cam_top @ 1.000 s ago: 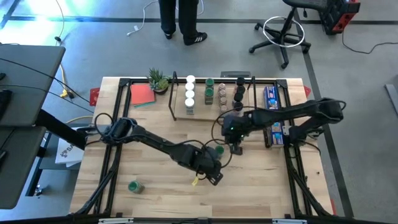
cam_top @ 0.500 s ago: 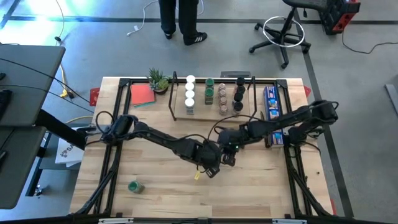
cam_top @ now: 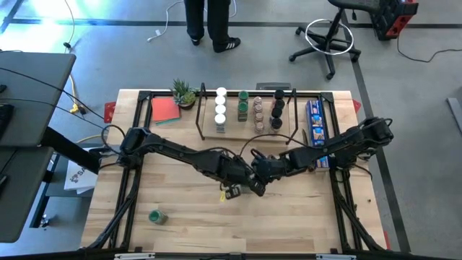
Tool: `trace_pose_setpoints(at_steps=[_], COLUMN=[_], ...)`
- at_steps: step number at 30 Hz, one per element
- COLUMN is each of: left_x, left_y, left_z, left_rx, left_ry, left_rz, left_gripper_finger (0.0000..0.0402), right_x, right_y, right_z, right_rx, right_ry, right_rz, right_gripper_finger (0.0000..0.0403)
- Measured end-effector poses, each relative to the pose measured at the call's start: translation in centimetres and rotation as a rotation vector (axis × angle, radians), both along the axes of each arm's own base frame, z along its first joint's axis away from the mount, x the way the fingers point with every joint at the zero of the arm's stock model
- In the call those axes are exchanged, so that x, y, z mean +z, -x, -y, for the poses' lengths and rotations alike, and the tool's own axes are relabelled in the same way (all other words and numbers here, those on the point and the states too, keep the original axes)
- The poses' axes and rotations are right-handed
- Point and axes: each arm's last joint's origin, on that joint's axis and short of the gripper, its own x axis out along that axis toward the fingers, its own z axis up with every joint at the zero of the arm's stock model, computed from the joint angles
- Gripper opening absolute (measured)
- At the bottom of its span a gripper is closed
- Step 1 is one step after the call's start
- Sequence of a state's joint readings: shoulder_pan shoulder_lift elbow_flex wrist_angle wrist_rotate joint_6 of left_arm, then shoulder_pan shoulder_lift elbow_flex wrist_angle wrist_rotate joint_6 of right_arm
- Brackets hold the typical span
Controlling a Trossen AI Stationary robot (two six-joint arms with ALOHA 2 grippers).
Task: Shelf spices
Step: Put the green seasoning bottle on the shelf, aligned with the other green bottle
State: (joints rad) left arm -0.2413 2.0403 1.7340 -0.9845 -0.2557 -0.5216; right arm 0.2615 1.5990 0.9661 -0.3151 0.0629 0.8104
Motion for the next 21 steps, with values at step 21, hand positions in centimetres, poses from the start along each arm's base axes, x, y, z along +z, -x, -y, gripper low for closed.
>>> trace_pose_setpoints(at_steps=[21], left_x=[6.3], left_y=[5.2], left_z=[5.5], left_rx=[0.142], left_ry=[0.224], left_rz=[0.122], left_gripper_finger=[0.0099], right_x=[11.1], right_y=[11.7], right_z=[-1.2], right_rx=[-0.344], right_ry=[-0.061], right_rz=[0.274], right_gripper_finger=[0.0])
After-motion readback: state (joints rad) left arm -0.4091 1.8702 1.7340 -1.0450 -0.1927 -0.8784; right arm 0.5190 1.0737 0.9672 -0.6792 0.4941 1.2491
